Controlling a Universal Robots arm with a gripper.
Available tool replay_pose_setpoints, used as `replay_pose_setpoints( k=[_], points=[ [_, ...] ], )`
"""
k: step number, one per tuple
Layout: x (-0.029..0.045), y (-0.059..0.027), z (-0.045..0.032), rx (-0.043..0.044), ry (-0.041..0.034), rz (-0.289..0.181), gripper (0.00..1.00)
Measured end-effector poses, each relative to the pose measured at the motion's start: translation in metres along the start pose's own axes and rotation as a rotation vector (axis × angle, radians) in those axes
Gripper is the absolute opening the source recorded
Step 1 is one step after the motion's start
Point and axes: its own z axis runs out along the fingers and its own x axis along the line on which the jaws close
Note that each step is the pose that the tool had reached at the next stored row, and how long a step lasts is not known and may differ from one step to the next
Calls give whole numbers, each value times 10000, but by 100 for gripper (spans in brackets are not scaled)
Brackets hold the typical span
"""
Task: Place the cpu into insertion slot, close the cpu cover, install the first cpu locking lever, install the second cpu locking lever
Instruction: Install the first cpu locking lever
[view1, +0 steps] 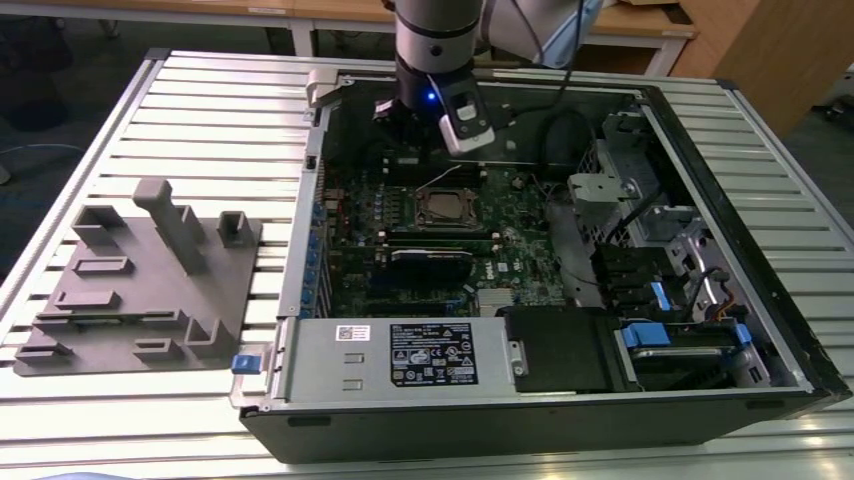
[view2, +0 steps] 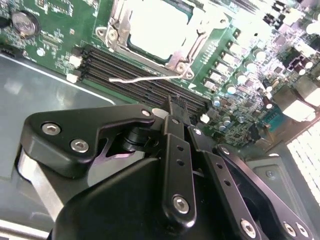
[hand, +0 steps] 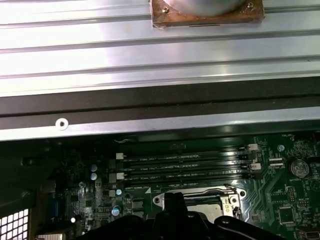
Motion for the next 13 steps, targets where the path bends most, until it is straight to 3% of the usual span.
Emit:
replay_pose_setpoints(
  k=[5,12,13],
  points=[
    [-91,9,26,91,-12,13,11],
    [-116,91,89,109,-13,13,11],
    [-154,111,119,162,-22,24,11]
  ],
)
